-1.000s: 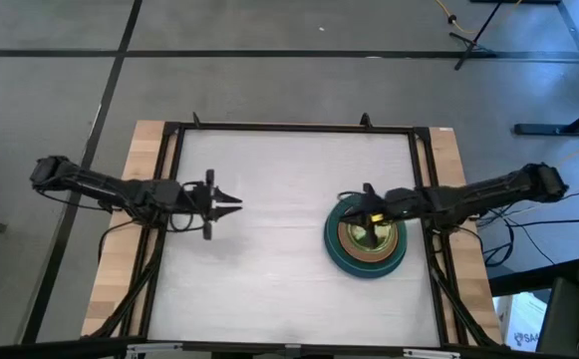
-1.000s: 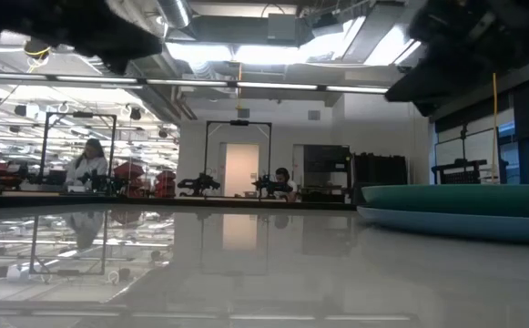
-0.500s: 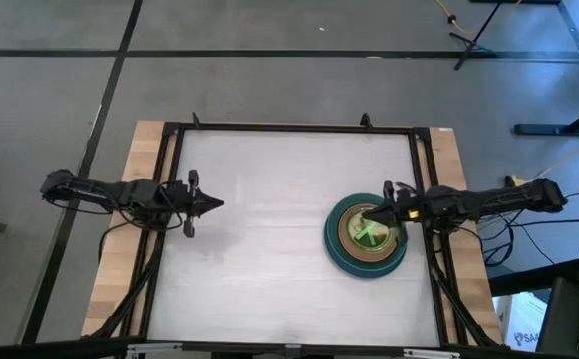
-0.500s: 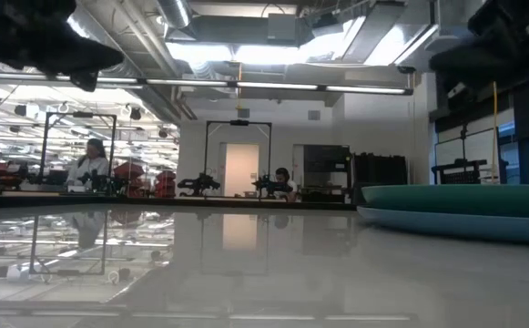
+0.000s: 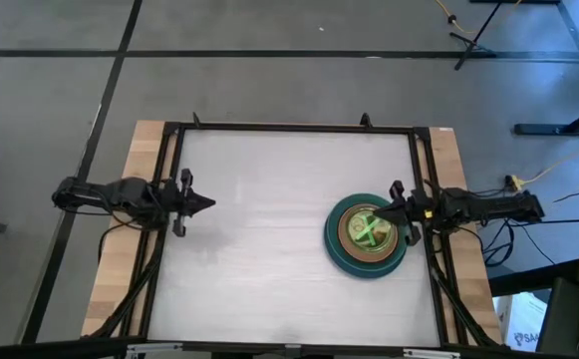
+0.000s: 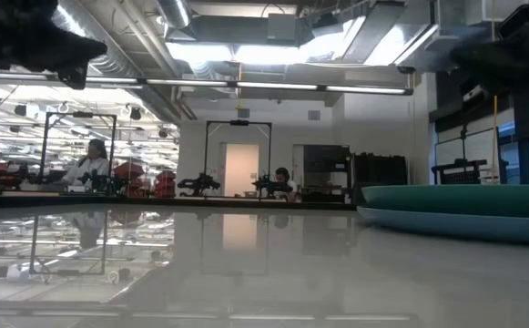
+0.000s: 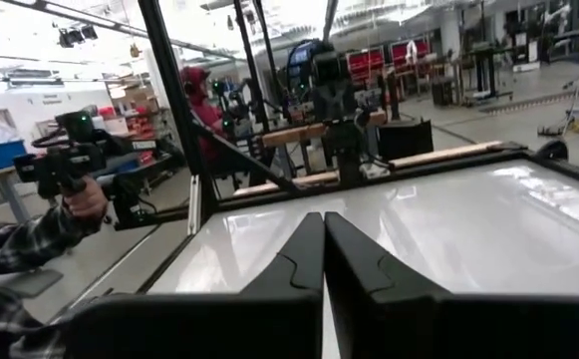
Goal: Stack plastic plates
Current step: Return to Home Position
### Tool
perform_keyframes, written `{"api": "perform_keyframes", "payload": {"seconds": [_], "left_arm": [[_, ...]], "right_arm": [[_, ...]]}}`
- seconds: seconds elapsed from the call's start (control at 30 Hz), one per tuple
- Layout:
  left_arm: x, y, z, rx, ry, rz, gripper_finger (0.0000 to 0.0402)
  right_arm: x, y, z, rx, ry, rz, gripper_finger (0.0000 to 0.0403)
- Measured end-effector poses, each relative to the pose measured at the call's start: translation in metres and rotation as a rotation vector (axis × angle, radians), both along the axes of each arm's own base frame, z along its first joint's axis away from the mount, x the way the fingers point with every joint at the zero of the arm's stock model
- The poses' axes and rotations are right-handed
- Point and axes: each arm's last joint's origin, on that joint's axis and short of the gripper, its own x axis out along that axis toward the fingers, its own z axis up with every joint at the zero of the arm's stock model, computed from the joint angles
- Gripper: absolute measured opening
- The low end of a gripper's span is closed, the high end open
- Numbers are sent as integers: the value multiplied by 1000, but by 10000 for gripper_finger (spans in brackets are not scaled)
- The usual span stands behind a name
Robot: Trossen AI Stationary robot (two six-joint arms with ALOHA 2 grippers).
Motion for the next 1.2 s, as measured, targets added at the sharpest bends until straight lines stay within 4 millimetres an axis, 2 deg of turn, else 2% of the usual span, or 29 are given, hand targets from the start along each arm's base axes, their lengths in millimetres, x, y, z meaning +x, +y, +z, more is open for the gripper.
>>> {"api": "perform_keyframes", "payload": {"seconds": [0.13,0.23,0.3,0.57,0.9,1.2], "left_arm": [[3,0,-11,-5,23,6,5],[9,-1,-28,-18,20,8,5],[11,-2,-32,-25,-30,0,4],[12,-2,-31,24,-61,-113,1],[13,7,-35,-40,-14,-19,4],[13,8,-35,-60,-13,-12,9]], "right_arm": [[-1,-1,1,-31,-22,-21,3],[-1,-1,1,-35,-20,-23,3],[-1,-1,1,-35,-21,-24,3],[-1,-1,3,-123,-49,-33,3],[-1,0,-1,-196,-21,-4,3],[1,0,-11,-137,107,-12,3]]}}
